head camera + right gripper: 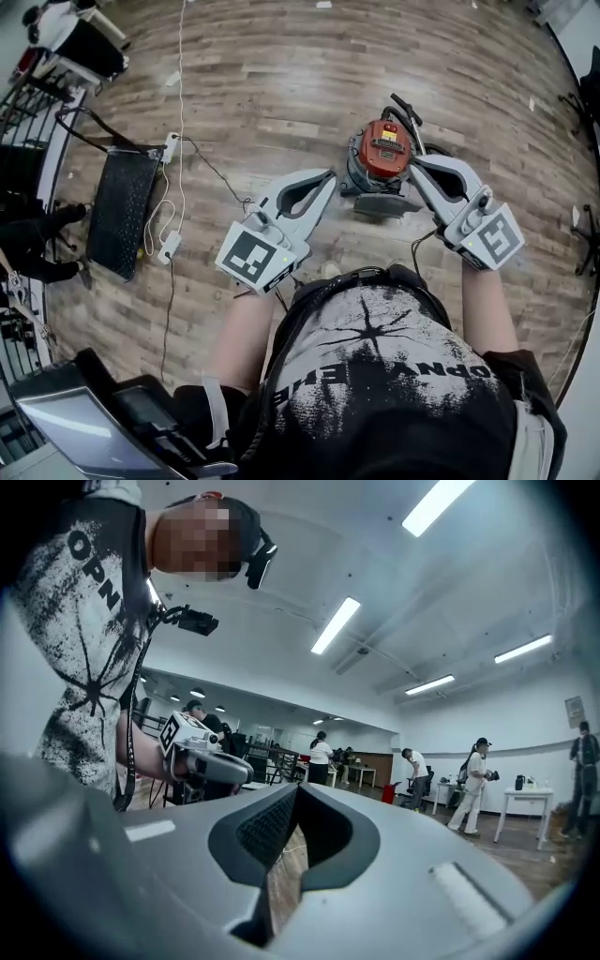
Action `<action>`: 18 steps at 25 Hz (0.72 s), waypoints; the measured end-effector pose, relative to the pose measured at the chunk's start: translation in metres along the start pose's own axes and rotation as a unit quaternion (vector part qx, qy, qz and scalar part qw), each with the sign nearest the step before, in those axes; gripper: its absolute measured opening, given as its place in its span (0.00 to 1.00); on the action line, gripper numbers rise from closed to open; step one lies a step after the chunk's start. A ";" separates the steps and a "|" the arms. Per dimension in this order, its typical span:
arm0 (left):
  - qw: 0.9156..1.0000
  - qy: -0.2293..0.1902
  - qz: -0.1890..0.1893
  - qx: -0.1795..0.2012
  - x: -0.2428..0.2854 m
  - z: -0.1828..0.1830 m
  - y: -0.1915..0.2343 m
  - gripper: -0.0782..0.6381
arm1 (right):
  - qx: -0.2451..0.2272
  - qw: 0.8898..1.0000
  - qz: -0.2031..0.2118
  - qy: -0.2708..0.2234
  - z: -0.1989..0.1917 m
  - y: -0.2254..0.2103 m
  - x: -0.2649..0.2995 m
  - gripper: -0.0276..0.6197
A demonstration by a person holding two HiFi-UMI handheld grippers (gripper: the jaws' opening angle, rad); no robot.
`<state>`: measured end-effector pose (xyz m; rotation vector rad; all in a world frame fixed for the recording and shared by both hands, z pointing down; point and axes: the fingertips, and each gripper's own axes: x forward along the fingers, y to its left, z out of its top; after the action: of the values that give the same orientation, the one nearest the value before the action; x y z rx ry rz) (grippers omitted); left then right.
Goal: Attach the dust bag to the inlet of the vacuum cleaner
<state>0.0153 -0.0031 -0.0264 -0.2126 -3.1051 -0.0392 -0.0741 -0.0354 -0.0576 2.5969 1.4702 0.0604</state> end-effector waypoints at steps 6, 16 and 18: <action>1.000 0.007 0.023 0.000 -0.017 -0.006 0.015 0.11 | -0.013 1.000 0.022 0.003 -0.001 0.004 0.017 0.05; 1.000 0.010 0.023 -0.003 -0.026 -0.014 0.028 0.11 | 0.000 1.000 0.022 0.005 -0.006 0.007 0.029 0.05; 1.000 0.010 0.022 0.000 -0.027 -0.015 0.029 0.11 | -0.001 1.000 0.023 0.006 -0.008 0.008 0.030 0.05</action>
<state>0.0460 0.0215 -0.0120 -0.2782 -3.0787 -0.0413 -0.0529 -0.0130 -0.0492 2.6336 1.4139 0.0840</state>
